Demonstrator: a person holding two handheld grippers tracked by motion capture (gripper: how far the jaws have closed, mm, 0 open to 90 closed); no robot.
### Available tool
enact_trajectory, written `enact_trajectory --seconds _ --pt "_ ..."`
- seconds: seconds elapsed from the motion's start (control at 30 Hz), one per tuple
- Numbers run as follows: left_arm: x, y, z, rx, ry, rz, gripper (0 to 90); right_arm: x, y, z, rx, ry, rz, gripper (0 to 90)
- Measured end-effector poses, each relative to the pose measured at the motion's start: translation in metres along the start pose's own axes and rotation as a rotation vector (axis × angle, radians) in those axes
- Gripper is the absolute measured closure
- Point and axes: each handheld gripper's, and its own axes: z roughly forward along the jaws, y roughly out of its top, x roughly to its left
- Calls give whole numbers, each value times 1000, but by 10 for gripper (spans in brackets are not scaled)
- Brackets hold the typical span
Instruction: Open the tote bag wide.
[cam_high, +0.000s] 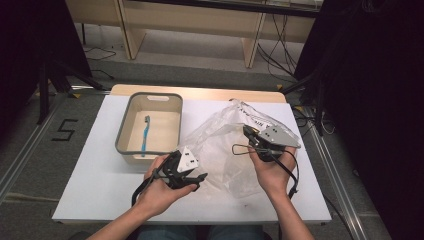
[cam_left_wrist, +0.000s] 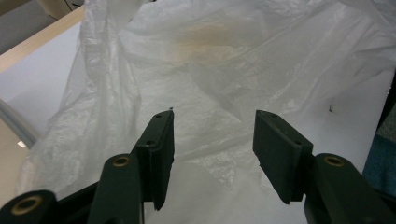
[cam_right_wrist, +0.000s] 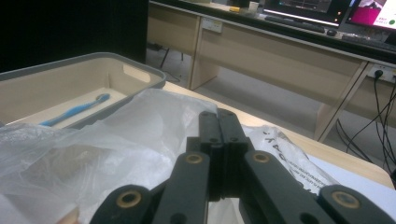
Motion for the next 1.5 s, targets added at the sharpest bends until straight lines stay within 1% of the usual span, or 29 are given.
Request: enact_trajectory --seconds 0.17,0.23,0.3,0.4,0.47,0.53,0.57,0.63,0.7,0.77,0.8,0.87,0.9,0.93,1.0,1.03,1.07,1.1,1.13,1.17,1.2,1.27,1.37,1.4,1.43,1.5 --pt "7 1 -5 -23 25 -25 518 0 0 0 1 0 -2 900" --pt "11 2 -6 -30 33 -29 526 0 0 0 1 0 -2 900" --pt "14 5 -7 -39 50 -27 529 0 0 0 1 1 -2 900" --pt "22 14 -6 -55 73 -25 528 1 0 1 3 4 -6 900" --pt "27 25 -5 -78 88 -8 505 2 -1 1 6 7 -6 900" --pt "33 38 0 -106 100 3 472 3 -1 1 6 6 -8 900" --pt "36 45 5 -100 91 15 455 3 -1 1 5 7 -6 900" --pt "41 57 18 -66 71 29 435 2 -1 1 7 7 -5 900" --pt "44 65 33 -40 53 45 450 2 -1 0 8 8 -5 900" --pt "45 71 45 -17 19 56 487 2 -1 0 7 11 -5 900" --pt "45 72 51 -6 14 69 516 2 -1 1 6 12 -7 900" --pt "44 74 61 12 24 102 587 2 -1 1 8 16 -3 900" --pt "44 75 64 10 25 105 635 2 -1 1 9 18 -4 900" --pt "44 76 66 7 30 105 695 2 -1 0 11 20 -3 900" --pt "45 78 68 -11 49 107 800 2 -2 0 17 26 -6 900" --pt "46 79 68 -27 56 102 849 2 -2 0 28 32 -4 900" --pt "47 80 67 -42 65 94 885 2 -2 0 35 44 -3 900" --pt "47 81 66 -52 76 95 891 2 -3 1 42 50 -7 900" --pt "48 83 65 -64 85 96 892 2 -3 1 62 58 -7 892" --pt "49 84 64 -75 94 99 893 2 -3 2 92 72 -9 857" --pt "50 85 63 -81 100 104 893 3 -3 3 109 82 -16 818" --pt "50 87 62 -89 94 106 894 5 -3 5 138 84 -38 718" --pt "51 88 61 -88 97 118 893 8 -2 11 166 91 -79 534" --pt "51 88 60 -89 97 123 894 9 -1 13 166 90 -94 481" --pt "51 88 60 -90 98 127 893 10 0 14 169 85 -118 441" --pt "50 88 60 -94 99 128 893 13 2 17 178 72 -159 396"
